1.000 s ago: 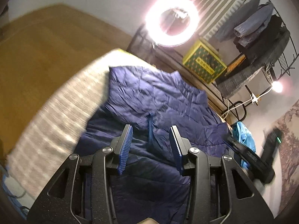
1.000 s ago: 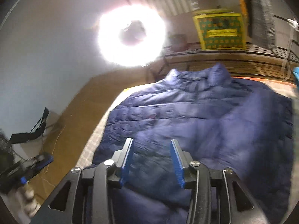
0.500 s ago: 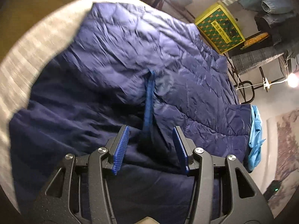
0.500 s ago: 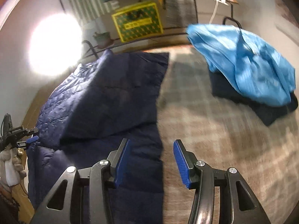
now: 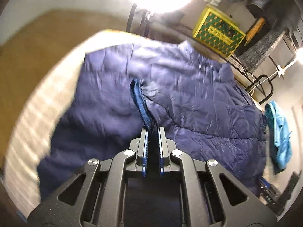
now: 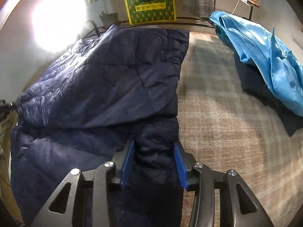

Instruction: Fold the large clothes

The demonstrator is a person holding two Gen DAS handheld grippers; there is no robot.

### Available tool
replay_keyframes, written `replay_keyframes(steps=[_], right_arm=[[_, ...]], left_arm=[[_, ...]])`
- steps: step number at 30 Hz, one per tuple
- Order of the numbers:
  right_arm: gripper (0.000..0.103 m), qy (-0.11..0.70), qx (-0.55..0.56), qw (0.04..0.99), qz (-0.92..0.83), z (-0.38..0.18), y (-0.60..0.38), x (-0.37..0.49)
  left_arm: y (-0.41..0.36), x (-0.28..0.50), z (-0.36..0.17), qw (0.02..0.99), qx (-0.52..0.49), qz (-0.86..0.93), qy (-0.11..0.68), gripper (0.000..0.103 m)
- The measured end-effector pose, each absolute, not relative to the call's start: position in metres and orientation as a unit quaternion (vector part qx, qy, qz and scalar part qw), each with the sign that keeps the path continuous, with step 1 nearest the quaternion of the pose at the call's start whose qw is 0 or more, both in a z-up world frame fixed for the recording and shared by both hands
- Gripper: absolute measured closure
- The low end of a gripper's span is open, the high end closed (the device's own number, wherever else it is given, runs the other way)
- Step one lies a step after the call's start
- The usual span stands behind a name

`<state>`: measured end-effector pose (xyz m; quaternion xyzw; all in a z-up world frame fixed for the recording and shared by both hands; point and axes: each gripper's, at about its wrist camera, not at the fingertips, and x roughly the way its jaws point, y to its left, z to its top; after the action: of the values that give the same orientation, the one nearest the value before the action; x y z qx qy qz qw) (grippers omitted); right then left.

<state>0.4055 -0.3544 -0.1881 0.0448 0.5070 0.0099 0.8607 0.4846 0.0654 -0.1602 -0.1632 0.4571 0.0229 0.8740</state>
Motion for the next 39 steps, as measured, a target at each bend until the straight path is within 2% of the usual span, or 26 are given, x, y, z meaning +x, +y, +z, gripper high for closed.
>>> replay_keyframes(steps=[3, 6, 10, 13, 15, 17, 20, 23, 24, 26, 28, 32, 33, 39], right_arm=[[0.072, 0.503, 0.027, 0.864, 0.007, -0.189, -0.354, 0.408], [0.076, 0.503, 0.019, 0.864, 0.004, -0.188, -0.352, 0.407], [0.077, 0.5, 0.0, 0.866, 0.0, -0.19, -0.345, 0.405], [0.077, 0.5, -0.008, 0.866, -0.002, -0.19, -0.341, 0.405], [0.077, 0.503, -0.007, 0.864, -0.003, -0.19, -0.342, 0.406], [0.078, 0.506, -0.006, 0.863, -0.003, -0.189, -0.343, 0.407], [0.085, 0.51, 0.022, 0.86, -0.012, -0.187, -0.351, 0.406], [0.09, 0.512, 0.089, 0.854, -0.026, -0.184, -0.371, 0.404], [0.095, 0.512, 0.111, 0.851, -0.036, -0.184, -0.38, 0.402], [0.096, 0.514, 0.134, 0.846, -0.052, -0.183, -0.393, 0.398], [0.095, 0.511, 0.165, 0.843, -0.039, -0.18, -0.405, 0.389], [0.082, 0.489, 0.161, 0.857, -0.013, -0.156, -0.411, 0.359], [0.077, 0.483, 0.157, 0.862, -0.006, -0.149, -0.411, 0.35], [0.064, 0.462, 0.142, 0.875, 0.026, -0.115, -0.415, 0.293]], left_arm=[[0.068, 0.506, -0.165, 0.88, -0.135, 0.029, 0.454, 0.096], [0.07, 0.527, -0.183, 0.882, -0.11, 0.037, 0.458, 0.096], [0.078, 0.546, -0.209, 0.874, -0.106, 0.046, 0.472, 0.096], [0.069, 0.552, -0.221, 0.877, -0.059, 0.052, 0.475, 0.095], [0.065, 0.552, -0.224, 0.877, -0.031, 0.058, 0.476, 0.089], [0.066, 0.548, -0.222, 0.875, -0.045, 0.055, 0.478, 0.089], [0.071, 0.533, -0.209, 0.871, -0.068, 0.04, 0.484, 0.069], [0.075, 0.503, -0.183, 0.882, -0.054, 0.022, 0.467, 0.067], [0.077, 0.489, -0.173, 0.886, -0.046, 0.02, 0.461, 0.063], [0.086, 0.466, -0.157, 0.891, -0.04, 0.016, 0.452, 0.059], [0.102, 0.439, -0.14, 0.895, -0.04, 0.02, 0.444, 0.058], [0.138, 0.391, -0.125, 0.894, -0.081, 0.023, 0.44, 0.04], [0.149, 0.377, -0.125, 0.891, -0.093, 0.023, 0.443, 0.039], [0.196, 0.312, -0.153, 0.854, -0.175, 0.018, 0.489, 0.038]])
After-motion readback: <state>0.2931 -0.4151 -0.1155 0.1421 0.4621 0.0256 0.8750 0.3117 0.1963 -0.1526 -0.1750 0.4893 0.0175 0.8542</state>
